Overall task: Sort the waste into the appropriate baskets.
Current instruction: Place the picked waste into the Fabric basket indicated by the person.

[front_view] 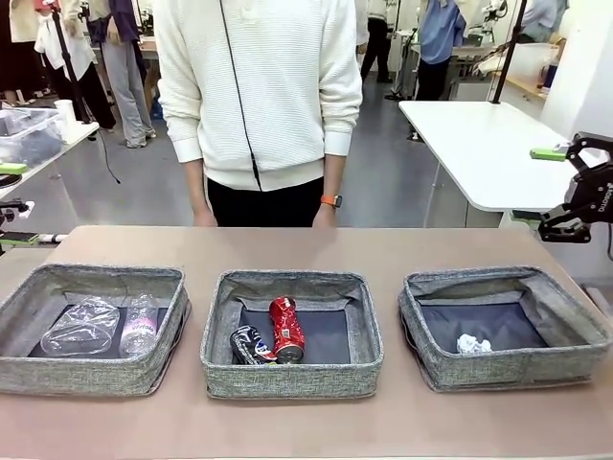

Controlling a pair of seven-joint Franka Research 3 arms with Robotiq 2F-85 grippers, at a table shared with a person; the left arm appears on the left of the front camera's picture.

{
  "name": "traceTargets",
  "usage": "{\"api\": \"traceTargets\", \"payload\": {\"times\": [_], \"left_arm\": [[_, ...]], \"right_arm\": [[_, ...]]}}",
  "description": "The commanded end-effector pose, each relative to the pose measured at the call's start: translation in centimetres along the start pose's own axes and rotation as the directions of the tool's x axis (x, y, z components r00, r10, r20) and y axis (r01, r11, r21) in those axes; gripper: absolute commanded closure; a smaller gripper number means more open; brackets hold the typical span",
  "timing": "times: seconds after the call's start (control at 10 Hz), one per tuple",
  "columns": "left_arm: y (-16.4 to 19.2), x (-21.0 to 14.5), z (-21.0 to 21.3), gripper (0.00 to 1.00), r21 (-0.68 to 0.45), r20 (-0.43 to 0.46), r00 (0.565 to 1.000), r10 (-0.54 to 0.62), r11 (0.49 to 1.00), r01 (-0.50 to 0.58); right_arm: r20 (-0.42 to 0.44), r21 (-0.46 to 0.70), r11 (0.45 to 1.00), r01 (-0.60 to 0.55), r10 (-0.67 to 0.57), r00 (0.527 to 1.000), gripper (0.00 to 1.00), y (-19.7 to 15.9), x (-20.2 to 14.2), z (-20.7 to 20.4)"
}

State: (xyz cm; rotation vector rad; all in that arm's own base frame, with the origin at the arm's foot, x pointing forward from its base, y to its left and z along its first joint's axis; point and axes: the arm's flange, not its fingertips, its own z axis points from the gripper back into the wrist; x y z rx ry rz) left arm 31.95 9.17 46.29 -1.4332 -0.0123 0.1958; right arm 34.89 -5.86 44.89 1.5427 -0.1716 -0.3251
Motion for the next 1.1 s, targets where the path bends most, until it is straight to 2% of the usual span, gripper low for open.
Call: {"api": "traceTargets", "payload": {"times": [0.0, 1.0], "left_arm": [[-0.15, 0.01, 0.43, 0.0, -0.023, 0.013, 1.0, -0.024, 0.999, 0.025], [-0.15, 0.01, 0.43, 0.0, -0.023, 0.013, 1.0, -0.024, 0.999, 0.025]], "right_arm": [[0.0, 0.014, 1.0, -0.005, 0.005, 1.0, 0.0, 0.29, 0.01, 0.05], [0.0, 0.014, 1.0, -0.005, 0.005, 1.0, 0.0, 0.29, 0.01, 0.05]]}}
